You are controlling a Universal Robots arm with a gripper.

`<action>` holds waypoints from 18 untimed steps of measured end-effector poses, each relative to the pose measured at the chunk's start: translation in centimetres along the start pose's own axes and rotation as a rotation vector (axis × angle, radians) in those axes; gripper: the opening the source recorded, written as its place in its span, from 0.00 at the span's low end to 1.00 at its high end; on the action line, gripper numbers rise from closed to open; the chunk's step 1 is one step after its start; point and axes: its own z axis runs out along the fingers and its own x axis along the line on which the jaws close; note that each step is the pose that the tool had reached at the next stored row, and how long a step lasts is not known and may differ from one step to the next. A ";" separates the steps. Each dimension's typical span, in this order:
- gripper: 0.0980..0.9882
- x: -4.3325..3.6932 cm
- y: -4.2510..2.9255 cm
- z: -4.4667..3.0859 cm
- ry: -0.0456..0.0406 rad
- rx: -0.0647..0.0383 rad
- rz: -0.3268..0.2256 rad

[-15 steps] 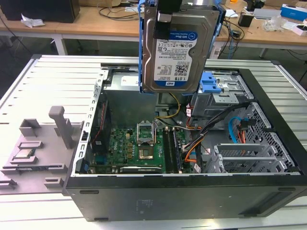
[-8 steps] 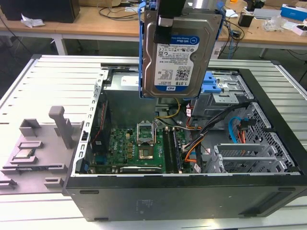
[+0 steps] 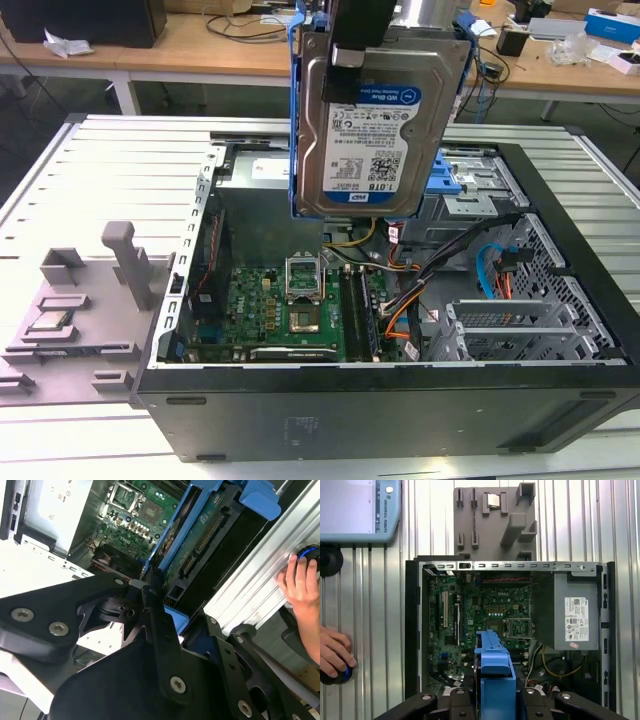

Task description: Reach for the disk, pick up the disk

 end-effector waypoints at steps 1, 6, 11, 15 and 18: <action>0.30 0.11 -0.01 0.05 -0.0001 0.000 0.000; 0.30 0.42 -0.03 0.55 0.0000 0.000 0.000; 0.30 0.68 -0.06 1.09 0.0000 0.000 0.000; 0.30 0.85 -0.08 1.48 0.0000 0.000 0.000; 0.30 0.98 -0.10 1.78 0.0000 0.000 0.000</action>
